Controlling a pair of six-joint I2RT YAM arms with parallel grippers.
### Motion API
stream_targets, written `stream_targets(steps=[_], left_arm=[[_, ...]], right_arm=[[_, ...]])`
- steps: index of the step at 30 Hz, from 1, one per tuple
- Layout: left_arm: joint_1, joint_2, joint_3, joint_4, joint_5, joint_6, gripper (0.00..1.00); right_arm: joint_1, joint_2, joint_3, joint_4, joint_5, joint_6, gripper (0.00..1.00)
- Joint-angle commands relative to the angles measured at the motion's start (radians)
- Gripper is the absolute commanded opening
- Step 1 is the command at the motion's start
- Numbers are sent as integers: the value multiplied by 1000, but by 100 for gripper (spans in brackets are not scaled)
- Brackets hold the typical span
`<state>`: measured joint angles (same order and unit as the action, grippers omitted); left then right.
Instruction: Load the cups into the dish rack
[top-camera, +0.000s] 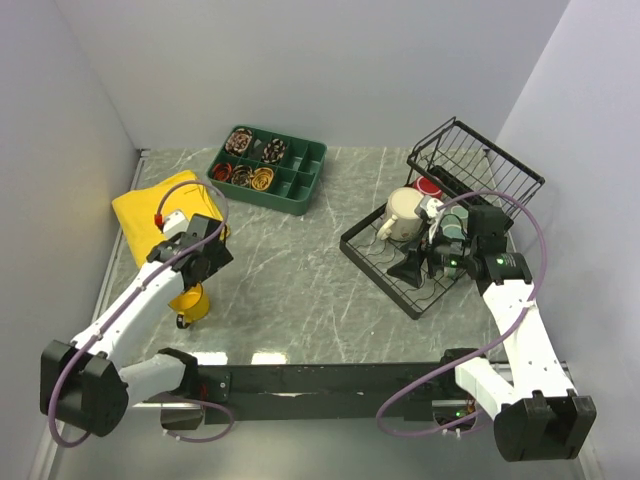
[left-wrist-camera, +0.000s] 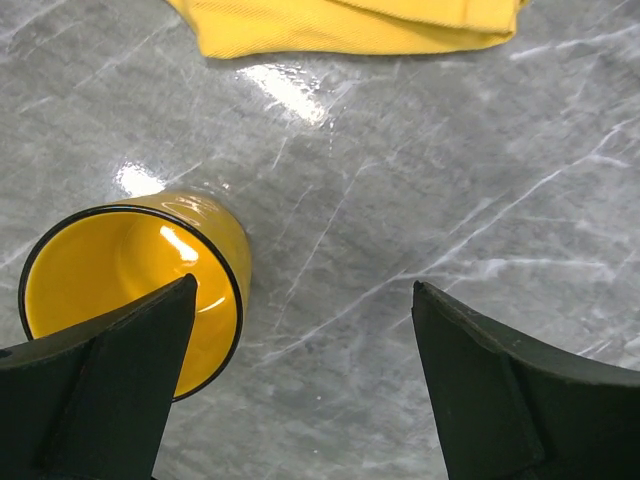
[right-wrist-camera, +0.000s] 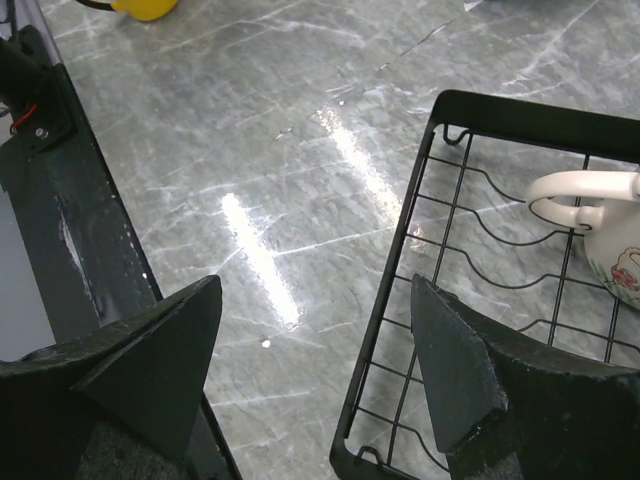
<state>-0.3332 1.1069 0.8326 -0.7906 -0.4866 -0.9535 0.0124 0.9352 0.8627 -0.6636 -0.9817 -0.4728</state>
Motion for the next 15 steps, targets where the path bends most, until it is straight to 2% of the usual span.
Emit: stream_targets(steps=[1, 6, 11, 12, 15], left_arm=[[5, -4, 46, -32, -14, -11, 92], [8, 11, -30, 27, 23, -25, 88], [14, 80, -36, 56, 28, -42, 85], [14, 87, -35, 51, 17, -45, 80], [17, 103, -43, 62, -3, -42, 75]], right_arm=[[-6, -19, 1, 39, -32, -10, 82], [-6, -22, -5, 44, -18, -3, 83], [-8, -10, -4, 36, -18, -10, 83], [-8, -10, -4, 36, -18, -9, 83], [-8, -12, -5, 38, -20, -10, 83]])
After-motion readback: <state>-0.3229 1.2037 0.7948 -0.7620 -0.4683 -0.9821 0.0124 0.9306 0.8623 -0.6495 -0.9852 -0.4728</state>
